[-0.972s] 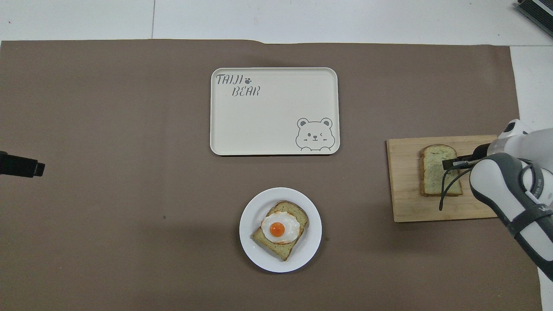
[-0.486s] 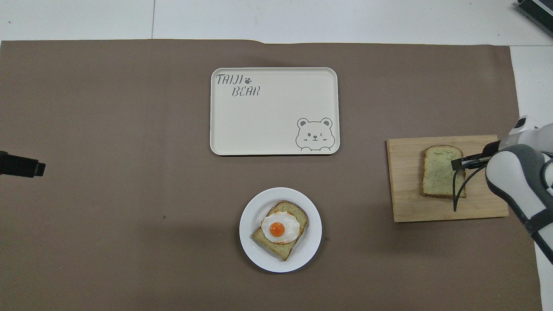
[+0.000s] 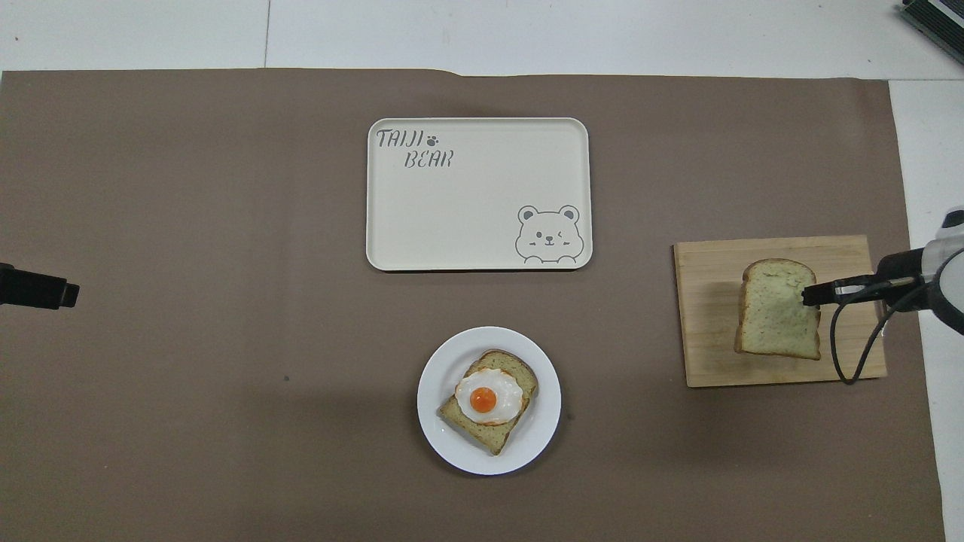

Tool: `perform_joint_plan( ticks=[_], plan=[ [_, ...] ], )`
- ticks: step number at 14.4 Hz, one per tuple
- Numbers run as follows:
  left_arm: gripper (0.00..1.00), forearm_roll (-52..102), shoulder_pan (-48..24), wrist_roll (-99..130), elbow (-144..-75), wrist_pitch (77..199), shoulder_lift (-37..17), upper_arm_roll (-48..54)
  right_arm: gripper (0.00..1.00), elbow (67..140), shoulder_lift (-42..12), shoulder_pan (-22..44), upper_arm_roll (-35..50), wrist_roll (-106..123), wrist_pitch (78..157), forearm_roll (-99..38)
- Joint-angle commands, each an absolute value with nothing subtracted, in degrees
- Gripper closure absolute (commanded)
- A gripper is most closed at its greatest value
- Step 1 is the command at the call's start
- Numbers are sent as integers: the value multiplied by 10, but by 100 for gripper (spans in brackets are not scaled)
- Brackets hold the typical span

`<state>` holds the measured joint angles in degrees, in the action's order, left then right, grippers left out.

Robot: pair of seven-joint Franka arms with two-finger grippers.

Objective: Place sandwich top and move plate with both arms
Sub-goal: 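Carry the bread slice with the right gripper onto the egg toast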

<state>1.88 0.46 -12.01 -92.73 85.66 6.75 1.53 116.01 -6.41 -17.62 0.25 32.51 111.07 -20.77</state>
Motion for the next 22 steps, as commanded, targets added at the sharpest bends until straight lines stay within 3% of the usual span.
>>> perform_joint_plan(
  ticks=[1, 6, 12, 17, 22],
  plan=[
    [0, 25, 4, -119, -942, 865, 79, 14, 100, 1171, -57, -158, 8, 332, 1100, -229],
    [0, 25, 10, -118, -942, 863, 79, 13, 100, 1191, -51, -78, 10, 231, 1128, -292],
    [0, 25, 8, -118, -942, 863, 80, 13, 100, 1230, -34, 73, 11, 29, 1215, -345],
    [0, 25, 12, -113, -942, 867, 79, 10, 100, 1331, 24, 174, 11, -56, 1325, -389],
    [0, 25, 12, -117, -943, 867, 80, 8, 100, 1385, 56, 241, 12, -153, 1373, -392]
  ],
)
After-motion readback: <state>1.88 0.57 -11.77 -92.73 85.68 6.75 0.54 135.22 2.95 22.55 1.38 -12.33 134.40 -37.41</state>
